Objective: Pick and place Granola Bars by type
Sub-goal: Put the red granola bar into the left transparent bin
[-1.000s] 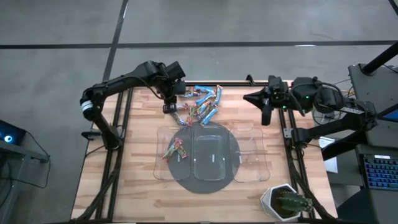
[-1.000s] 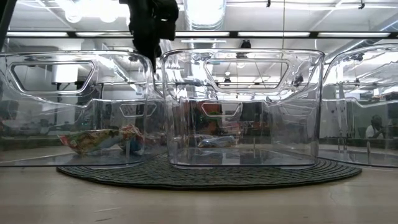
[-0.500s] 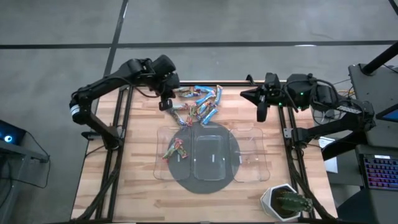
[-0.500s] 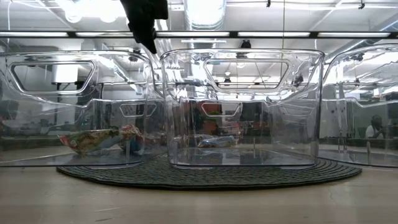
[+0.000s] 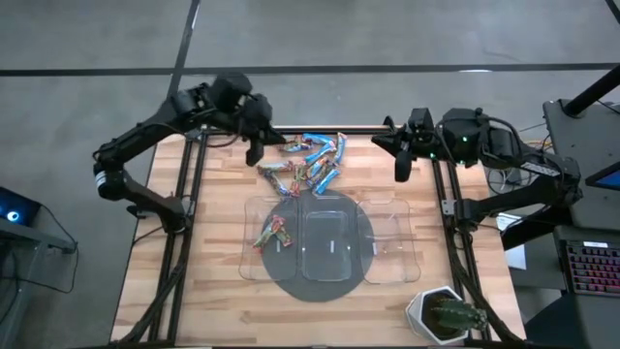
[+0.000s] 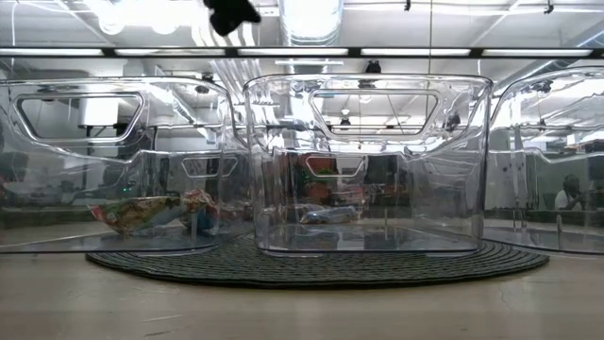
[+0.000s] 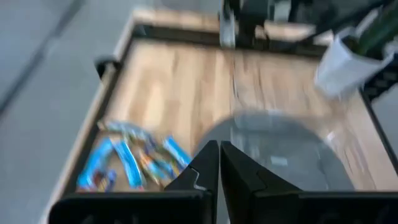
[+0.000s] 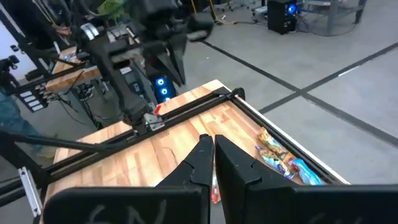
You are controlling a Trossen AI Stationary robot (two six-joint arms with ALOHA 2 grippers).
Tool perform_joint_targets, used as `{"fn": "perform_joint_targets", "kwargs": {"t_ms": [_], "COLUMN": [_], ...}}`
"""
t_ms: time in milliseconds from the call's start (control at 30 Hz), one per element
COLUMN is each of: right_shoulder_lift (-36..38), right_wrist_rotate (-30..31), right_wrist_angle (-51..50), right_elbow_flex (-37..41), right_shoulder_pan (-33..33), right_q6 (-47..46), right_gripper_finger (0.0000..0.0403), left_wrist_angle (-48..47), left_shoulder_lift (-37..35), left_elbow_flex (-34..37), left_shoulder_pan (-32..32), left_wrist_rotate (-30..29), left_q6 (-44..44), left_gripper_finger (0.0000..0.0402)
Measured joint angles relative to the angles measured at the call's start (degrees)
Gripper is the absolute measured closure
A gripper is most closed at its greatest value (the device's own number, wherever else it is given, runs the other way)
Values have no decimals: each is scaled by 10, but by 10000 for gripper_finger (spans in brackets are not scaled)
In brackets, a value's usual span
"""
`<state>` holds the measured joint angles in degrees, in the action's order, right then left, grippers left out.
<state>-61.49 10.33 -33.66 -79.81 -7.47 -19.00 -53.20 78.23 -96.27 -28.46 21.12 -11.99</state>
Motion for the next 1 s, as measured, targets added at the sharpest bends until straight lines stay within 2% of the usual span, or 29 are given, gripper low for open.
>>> {"fn": "perform_joint_targets", "kwargs": {"t_ms": [200, 333, 433, 600, 833, 1000], "right_shoulder_lift": [-33, -68, -101, -159, -246, -316], "right_wrist_rotate": [-16, -28, -70, -130, -183, -207], "right_wrist_angle": [-21, -68, -101, -144, -209, -253], "right_elbow_flex": [-54, -107, -150, -220, -325, -389], "right_shoulder_pan": [-47, -85, -121, -181, -257, -284], "right_q6": [23, 31, 47, 79, 128, 158], "right_gripper_finger": [394, 394, 394, 394, 394, 394], "left_wrist_angle": [54, 28, 11, 5, 8, 22], "left_shoulder_lift": [-53, -75, -88, -106, -130, -141], "left_elbow_flex": [0, 0, 8, 47, 112, 134], "left_shoulder_pan": [0, 0, -5, -15, -19, -19], "left_wrist_rotate": [-6, -42, -57, -61, -77, -78], "left_q6": [19, 22, 23, 29, 39, 47], "left_gripper_finger": [402, 402, 402, 402, 401, 402]}}
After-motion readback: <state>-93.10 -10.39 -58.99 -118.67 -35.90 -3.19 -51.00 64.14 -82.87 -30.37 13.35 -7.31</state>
